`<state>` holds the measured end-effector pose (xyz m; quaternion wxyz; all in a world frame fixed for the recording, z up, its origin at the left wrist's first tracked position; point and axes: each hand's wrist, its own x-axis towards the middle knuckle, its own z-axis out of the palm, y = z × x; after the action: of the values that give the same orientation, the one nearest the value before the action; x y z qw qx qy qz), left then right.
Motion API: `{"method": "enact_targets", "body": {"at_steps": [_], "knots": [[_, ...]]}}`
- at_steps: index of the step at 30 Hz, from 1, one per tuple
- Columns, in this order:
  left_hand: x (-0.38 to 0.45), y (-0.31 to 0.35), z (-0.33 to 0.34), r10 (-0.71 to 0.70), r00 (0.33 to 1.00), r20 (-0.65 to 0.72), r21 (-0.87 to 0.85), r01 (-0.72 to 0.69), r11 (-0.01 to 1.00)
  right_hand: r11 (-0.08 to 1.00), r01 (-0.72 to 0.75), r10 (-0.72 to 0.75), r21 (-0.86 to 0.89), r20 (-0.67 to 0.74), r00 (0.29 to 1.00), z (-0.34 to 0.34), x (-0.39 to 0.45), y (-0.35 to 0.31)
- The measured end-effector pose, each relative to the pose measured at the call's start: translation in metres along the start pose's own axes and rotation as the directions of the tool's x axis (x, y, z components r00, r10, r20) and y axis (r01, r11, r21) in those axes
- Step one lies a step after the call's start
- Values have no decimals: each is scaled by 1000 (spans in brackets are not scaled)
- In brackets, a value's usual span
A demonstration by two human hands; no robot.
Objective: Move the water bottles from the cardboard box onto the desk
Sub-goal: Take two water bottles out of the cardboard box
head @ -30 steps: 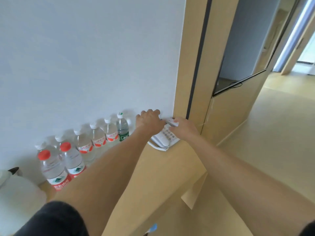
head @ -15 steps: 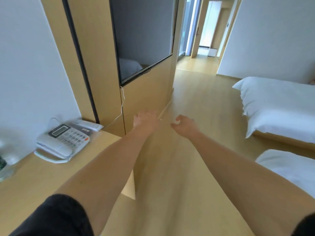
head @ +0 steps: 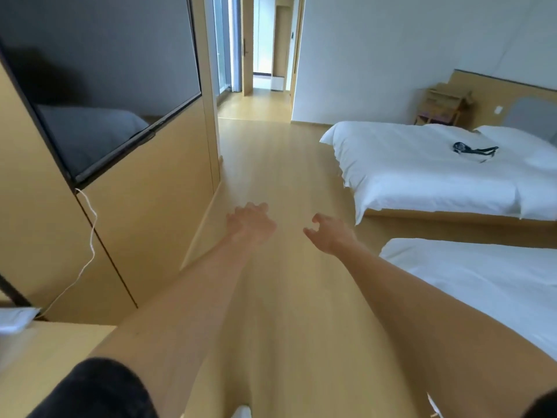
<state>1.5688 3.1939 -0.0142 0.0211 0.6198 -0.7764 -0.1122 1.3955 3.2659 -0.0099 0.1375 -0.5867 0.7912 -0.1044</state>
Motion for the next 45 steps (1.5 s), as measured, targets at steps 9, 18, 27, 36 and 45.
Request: {"method": "enact_targets", "body": {"at_steps": [9,18,27,36,45], "knots": [[150,3,-30,138,986,89,78,-145,986,991,-128,128,37,12,992,-9,133,-10],[261,14,-40,195,970,143,109,-211,971,974,-228,227,15,26,974,-18,236,8],[371,63,-35,203,969,141,146,-223,964,979,-200,199,30,27,980,-32,354,43],[528,151,-48,131,985,110,103,-143,984,980,-199,199,-15,52,979,-79,510,118],[653,217,-49,131,987,96,63,-137,989,982,-173,178,-79,57,982,-114,660,165]]}}
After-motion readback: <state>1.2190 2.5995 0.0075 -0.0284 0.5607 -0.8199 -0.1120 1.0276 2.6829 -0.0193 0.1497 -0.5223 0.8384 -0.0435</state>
